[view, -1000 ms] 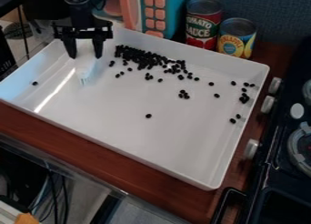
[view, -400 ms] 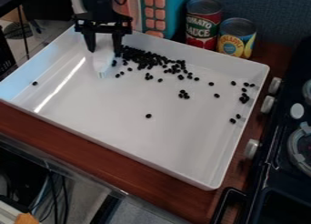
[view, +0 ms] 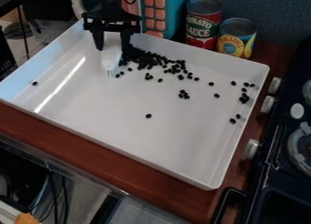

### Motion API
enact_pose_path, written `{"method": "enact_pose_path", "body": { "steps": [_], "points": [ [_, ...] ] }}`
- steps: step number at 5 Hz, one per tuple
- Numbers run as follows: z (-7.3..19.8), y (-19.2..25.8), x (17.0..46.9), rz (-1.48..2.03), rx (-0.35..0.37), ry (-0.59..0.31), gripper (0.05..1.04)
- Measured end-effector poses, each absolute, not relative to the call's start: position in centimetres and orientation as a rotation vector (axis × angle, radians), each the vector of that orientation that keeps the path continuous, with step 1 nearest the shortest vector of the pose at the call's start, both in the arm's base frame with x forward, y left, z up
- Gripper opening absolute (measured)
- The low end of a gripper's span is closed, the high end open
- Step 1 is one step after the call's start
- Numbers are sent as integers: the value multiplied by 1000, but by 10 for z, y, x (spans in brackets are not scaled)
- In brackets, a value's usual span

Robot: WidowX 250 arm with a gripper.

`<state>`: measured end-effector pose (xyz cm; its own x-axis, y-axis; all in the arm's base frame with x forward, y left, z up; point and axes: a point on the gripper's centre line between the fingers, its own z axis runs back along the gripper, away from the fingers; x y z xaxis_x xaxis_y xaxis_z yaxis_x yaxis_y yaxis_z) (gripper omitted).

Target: Sweep into pile

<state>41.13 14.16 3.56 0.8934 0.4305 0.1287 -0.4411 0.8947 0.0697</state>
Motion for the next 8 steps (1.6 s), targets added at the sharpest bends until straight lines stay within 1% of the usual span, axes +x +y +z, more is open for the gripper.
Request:
{"method": "enact_pose_path", "body": {
  "steps": [2,3,7,8],
  "points": [
    [31,118,405,419,91,-124,707],
    [31,103,406,393,86,-128,707],
    [30,70,415,373,75,-157,707],
    [31,55,413,348,69,-165,706]
  ]
}}
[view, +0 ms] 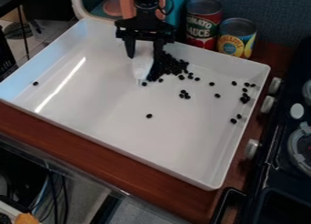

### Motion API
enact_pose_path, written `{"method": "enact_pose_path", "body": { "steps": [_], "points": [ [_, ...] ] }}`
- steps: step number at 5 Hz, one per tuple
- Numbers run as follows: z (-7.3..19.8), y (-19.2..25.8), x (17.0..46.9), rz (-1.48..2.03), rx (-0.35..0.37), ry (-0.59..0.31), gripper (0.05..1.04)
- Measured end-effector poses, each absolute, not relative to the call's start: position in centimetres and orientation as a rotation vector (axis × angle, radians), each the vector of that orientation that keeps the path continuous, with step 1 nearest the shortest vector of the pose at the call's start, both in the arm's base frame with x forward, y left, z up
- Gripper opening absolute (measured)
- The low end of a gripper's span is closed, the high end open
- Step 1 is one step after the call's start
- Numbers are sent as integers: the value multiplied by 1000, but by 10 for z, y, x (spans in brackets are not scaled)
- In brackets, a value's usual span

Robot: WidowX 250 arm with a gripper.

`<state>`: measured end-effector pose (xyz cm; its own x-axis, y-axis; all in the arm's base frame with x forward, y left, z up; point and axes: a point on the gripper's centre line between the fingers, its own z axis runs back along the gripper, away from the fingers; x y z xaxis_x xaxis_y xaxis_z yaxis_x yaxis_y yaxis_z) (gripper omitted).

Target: Sweep into pile

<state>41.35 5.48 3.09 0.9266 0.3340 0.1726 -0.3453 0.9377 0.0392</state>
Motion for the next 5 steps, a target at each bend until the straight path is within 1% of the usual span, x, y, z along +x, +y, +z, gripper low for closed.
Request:
{"method": "enact_pose_path", "body": {
  "steps": [2,5],
  "points": [
    [31,10,409,285,27,-169,706],
    [32,-28,411,293,-13,-168,705]
  ]
}}
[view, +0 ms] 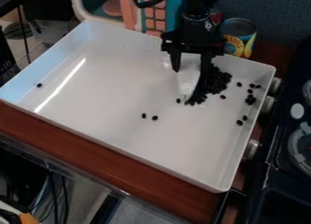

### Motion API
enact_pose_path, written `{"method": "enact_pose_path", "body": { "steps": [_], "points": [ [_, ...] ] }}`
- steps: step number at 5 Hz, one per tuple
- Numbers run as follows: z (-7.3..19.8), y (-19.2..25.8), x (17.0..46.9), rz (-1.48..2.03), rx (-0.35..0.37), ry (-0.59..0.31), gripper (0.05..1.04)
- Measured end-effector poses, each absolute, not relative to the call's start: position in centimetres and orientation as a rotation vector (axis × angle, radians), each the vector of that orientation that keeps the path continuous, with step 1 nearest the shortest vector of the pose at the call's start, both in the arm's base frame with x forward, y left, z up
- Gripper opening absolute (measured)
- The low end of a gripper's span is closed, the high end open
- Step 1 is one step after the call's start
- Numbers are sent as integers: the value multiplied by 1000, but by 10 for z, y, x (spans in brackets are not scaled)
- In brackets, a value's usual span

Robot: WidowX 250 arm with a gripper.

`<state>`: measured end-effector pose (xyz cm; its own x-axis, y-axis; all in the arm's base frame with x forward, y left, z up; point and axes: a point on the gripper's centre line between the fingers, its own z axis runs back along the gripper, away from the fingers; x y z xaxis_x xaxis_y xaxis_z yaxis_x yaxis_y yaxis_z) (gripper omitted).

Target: Sweep into pile

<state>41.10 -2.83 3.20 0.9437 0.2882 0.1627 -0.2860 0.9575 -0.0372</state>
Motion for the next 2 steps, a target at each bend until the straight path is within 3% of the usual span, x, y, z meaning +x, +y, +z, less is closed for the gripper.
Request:
{"method": "enact_pose_path", "body": {
  "steps": [2],
  "points": [
    [34,-48,418,335,-42,-132,705]
  ]
}}
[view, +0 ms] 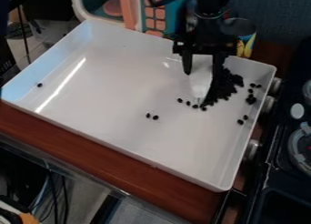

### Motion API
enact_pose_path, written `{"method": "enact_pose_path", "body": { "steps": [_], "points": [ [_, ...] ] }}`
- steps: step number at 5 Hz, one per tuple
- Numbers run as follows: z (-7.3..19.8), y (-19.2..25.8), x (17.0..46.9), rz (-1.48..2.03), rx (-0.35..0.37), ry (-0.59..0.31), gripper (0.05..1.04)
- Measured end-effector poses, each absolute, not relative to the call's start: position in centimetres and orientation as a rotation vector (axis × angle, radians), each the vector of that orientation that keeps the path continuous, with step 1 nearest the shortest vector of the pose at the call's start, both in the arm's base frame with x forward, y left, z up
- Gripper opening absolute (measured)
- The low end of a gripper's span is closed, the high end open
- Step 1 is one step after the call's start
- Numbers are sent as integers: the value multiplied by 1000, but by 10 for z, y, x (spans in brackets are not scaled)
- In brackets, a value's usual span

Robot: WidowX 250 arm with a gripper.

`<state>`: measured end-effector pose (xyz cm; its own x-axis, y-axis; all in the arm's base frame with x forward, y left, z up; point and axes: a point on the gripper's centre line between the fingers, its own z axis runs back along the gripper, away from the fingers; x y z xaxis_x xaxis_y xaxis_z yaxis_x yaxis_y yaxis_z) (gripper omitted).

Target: Sweep into pile

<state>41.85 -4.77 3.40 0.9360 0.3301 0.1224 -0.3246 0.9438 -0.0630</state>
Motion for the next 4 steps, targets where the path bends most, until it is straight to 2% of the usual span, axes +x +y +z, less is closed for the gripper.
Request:
{"method": "enact_pose_path", "body": {
  "steps": [1,3,4],
  "points": [
    [35,-57,421,351,-55,-120,705],
    [38,-103,423,288,-100,-93,705],
    [39,-107,422,286,-102,-92,705]
  ]
}}
